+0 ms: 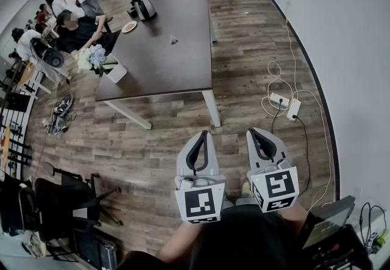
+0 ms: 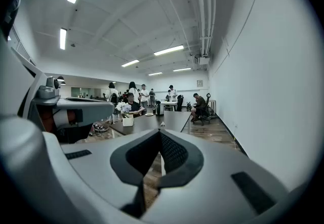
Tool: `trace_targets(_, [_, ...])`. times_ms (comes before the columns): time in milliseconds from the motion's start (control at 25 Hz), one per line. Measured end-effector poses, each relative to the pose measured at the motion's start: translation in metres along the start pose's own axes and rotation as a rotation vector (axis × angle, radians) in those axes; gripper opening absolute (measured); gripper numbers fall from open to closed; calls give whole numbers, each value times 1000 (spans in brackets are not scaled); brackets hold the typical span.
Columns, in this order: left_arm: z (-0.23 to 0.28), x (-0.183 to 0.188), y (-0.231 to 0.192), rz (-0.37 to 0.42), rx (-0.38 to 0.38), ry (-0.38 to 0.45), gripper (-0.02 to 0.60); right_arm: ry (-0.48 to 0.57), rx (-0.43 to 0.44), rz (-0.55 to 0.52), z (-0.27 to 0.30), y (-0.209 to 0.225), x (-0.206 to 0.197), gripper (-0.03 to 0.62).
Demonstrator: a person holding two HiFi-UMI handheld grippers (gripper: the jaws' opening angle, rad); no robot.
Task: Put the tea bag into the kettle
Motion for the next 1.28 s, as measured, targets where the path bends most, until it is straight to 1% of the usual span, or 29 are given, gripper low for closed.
trace_targets(120, [-9, -3, -13, -11, 2, -9, 3, -6, -16, -2, -1, -7, 0, 2])
trace_targets(240, [-15, -4, -24, 0, 6, -12, 3, -8, -23, -4, 0, -14, 0, 2])
trace_targets(480, [-23, -6, -43, -10, 15, 1, 3, -1, -33, 2, 8, -28, 3, 2])
trace_targets(720, [-34, -6, -72, -14, 17, 20, 3, 9, -26, -3, 16, -50, 10, 2])
trace_targets(1040, [-43, -15, -106, -27, -10, 41, 3, 20, -60, -19, 28, -76, 18, 2])
trace_targets(1280, [-38, -17, -115, -22, -41, 49, 3, 15, -93, -37, 30, -78, 17, 2])
Point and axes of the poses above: the fingertips, and each gripper's own axes: z forward along the fingers, y to its right, x out of its top, the point moved 6 cm from there along -z, backward along the fingers, and after that the axes turned 13 degrees about -x, right-handed, at the moved point
